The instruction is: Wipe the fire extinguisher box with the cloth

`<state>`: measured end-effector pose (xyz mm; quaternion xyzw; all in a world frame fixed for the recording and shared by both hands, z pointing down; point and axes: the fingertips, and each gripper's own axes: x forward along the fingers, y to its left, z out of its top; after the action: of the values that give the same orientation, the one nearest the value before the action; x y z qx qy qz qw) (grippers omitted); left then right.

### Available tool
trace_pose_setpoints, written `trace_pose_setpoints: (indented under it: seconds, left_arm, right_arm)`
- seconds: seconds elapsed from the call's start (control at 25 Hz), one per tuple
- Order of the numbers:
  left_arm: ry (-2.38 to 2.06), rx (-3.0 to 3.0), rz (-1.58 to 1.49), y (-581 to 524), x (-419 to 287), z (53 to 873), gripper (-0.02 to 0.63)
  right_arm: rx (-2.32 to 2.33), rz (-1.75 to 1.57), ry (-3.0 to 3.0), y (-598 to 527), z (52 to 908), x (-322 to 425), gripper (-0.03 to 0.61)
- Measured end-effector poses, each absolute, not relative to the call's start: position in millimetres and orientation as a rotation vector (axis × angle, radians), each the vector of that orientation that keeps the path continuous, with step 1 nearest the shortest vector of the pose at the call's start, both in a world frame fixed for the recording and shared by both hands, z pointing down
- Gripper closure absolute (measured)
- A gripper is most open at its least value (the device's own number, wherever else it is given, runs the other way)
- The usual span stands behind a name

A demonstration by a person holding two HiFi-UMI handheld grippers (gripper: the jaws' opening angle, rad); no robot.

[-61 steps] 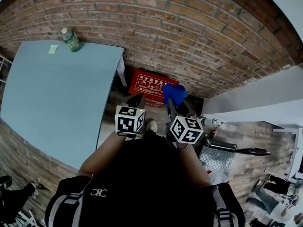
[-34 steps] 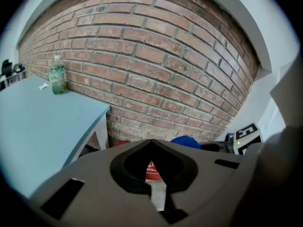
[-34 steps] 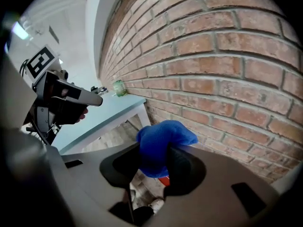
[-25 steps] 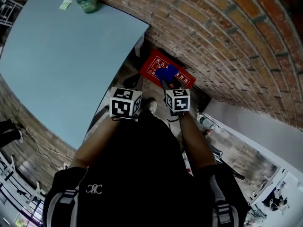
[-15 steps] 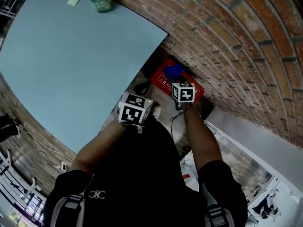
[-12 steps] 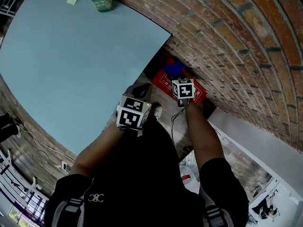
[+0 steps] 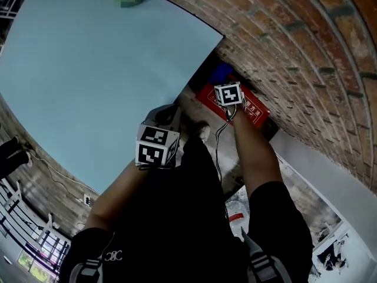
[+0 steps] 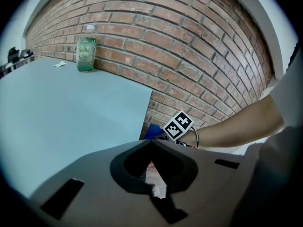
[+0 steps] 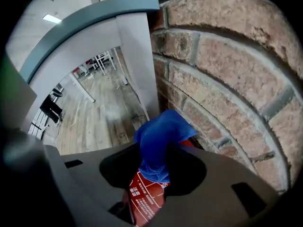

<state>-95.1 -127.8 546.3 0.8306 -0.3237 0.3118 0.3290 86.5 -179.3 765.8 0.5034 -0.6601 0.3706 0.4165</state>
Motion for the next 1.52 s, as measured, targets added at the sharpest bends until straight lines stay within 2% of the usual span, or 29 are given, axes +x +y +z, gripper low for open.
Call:
trace_pose_setpoints:
  seconds: [0.32, 0.64, 1.52]
  left_arm:
    - [-0.828, 2.139, 0.862, -117, -99, 559, 0.608]
    - [-0.778, 2.193, 0.909, -112, -77, 554, 0.608]
    - [-0.639, 2.294, 1.017, -44, 14, 545, 0.608]
  right_arm:
    - [1.284, 0.925, -1.655, -183, 772, 88, 0.425]
    - [1.355, 0.993, -1.611, -165, 773, 120, 0.425]
    - [1.665, 1.21, -1.291, 10, 775, 302, 0.425]
